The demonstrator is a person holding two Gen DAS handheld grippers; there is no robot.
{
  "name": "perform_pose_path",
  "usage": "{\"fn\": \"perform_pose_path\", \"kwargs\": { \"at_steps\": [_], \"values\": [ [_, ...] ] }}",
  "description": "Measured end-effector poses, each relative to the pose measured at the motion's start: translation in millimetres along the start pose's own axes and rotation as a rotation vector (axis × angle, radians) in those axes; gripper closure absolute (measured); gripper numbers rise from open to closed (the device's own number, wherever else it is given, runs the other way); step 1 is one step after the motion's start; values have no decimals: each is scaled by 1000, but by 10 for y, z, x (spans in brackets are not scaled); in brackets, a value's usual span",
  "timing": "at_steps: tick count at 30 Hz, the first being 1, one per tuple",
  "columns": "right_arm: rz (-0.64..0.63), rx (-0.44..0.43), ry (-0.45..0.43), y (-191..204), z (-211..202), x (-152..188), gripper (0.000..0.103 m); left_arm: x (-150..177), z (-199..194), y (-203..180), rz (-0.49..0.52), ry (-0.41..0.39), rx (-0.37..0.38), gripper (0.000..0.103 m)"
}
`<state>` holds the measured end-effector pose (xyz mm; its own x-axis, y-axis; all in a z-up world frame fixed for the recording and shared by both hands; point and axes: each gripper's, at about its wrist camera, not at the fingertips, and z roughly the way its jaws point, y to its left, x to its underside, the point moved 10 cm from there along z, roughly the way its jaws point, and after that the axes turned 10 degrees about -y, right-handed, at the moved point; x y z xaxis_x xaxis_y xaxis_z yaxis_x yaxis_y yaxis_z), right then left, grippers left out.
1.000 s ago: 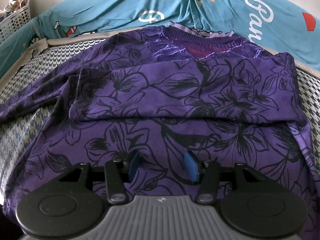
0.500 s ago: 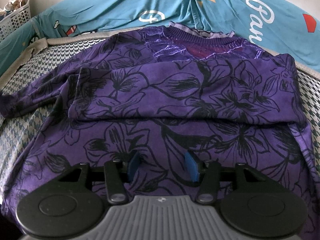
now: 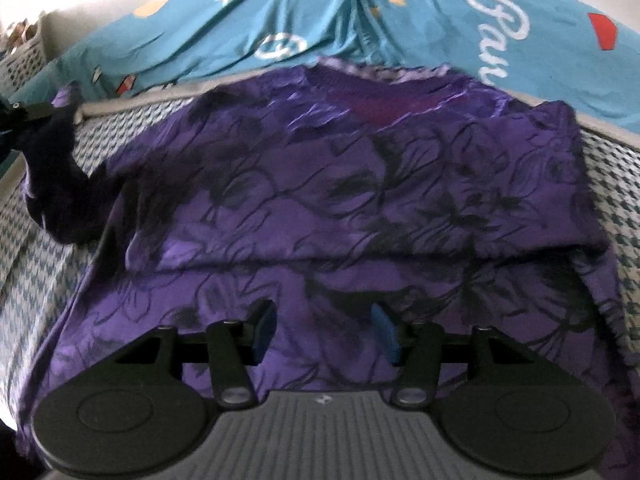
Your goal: Fold clothes
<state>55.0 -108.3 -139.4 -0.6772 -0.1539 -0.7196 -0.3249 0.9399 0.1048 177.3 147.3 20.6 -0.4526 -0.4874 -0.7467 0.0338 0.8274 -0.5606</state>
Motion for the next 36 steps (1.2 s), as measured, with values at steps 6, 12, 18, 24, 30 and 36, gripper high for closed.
{"fn": "perform_pose_path", "kwargs": {
  "at_steps": [6,12,18,24,30,36],
  "values": [
    [102,24,-58,-289,-100,-250,50,486,128,-643,183,115,165,90],
    [163,25,-91,-445,-163,-389,50,1152,132,-1046,389,263,263,51],
    [203,-40,-91,-393,-152,-414,50,1244,75,-1056,459,291,277,27],
    [231,-102,-103,-305,-100,-423,50,1102,70,-951,477,248,225,24],
    [187,-136,-172,-206,38,-470,50,928,123,-708,454,203,111,18],
    [157,-152,-168,-132,287,-416,50,708,197,-282,357,175,-38,17]
  ]
}}
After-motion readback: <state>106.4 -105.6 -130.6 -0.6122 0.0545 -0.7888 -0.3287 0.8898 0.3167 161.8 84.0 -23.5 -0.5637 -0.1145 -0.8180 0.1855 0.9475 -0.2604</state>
